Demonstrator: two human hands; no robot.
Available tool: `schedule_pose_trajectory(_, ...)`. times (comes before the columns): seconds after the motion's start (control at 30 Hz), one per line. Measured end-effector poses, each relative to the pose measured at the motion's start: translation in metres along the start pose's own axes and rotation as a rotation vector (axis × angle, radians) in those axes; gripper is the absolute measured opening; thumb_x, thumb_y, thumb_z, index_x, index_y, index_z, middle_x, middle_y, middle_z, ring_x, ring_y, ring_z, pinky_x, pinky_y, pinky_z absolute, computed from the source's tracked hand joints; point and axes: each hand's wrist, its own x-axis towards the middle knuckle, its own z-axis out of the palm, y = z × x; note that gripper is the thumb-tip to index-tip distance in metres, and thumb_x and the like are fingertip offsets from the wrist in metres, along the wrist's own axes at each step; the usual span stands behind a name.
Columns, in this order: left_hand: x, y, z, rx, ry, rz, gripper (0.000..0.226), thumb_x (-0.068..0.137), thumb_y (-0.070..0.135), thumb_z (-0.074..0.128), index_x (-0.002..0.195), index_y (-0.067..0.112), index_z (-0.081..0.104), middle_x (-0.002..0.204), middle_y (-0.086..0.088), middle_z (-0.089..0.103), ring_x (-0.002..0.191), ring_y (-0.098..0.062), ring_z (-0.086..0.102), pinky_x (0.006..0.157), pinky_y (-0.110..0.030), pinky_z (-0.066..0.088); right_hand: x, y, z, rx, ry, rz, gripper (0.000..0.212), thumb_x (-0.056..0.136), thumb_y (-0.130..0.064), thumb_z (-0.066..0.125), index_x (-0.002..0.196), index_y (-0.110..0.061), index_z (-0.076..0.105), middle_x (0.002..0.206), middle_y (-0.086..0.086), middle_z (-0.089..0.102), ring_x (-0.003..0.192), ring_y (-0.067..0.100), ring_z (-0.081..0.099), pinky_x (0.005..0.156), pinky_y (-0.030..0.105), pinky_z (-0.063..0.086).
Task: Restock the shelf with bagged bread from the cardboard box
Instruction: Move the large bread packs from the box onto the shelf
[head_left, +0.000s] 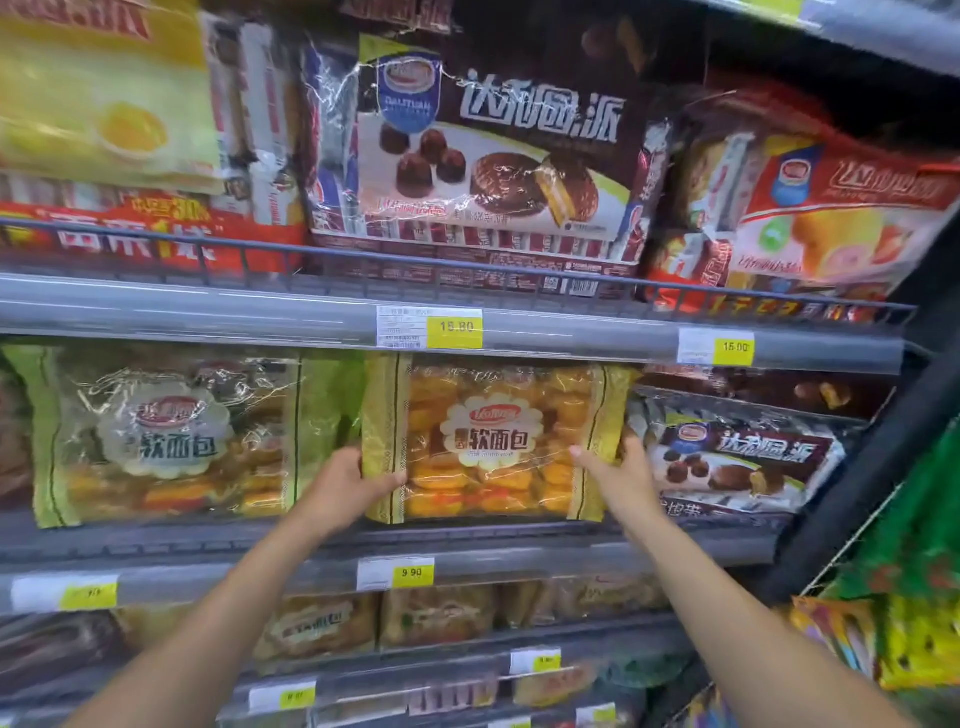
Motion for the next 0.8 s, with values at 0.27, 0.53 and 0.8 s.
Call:
schedule_pose_trajectory(0.27,-0.01,0.006,0.02,0.112,0.1,-0.002,0.041,0.085,0.045,0.075,0.113,0.02,0.056,0.103,-0.007,0.073,0.081,-0.02,0.071,0.078,-0.046,0.062,-0.001,0.009,0.022,-0.234,0.108,-0.012,0.059,0.09,-0.039,0.074,0.136,-0.01,0.051,0.129,0.005,0.065,0.121,0.027,0.06,0.099,0.039,0.048)
schedule_pose_trajectory(0.53,-0.049,0.014,0.03,0.324,0.544,0.426,0.08,0.086,0.03,0.078,0.152,0.033,0.033,0.147,-0.008,0.036,0.114,-0.028,0.057,0.094,-0.043,0.053,-0.034,0.015,0.027,-0.268,0.389,-0.204,0.08,0.086,-0.035,0.079,0.15,-0.019,0.034,0.153,0.002,0.033,0.14,0.023,0.039,0.111,0.041,0.04)
schedule_pose_trajectory(0.8,-0.037,0.001,0.043,0.66,0.34,0.603,0.044,0.084,0.028,0.08,0.125,0.031,0.065,0.103,0.007,0.06,0.088,-0.013,0.058,0.057,-0.021,0.041,-0.044,0.029,0.052,-0.684,0.147,-0.477,0.057,0.08,-0.034,0.082,0.128,-0.032,0.051,0.127,-0.005,0.044,0.12,0.015,0.047,0.085,0.035,0.057)
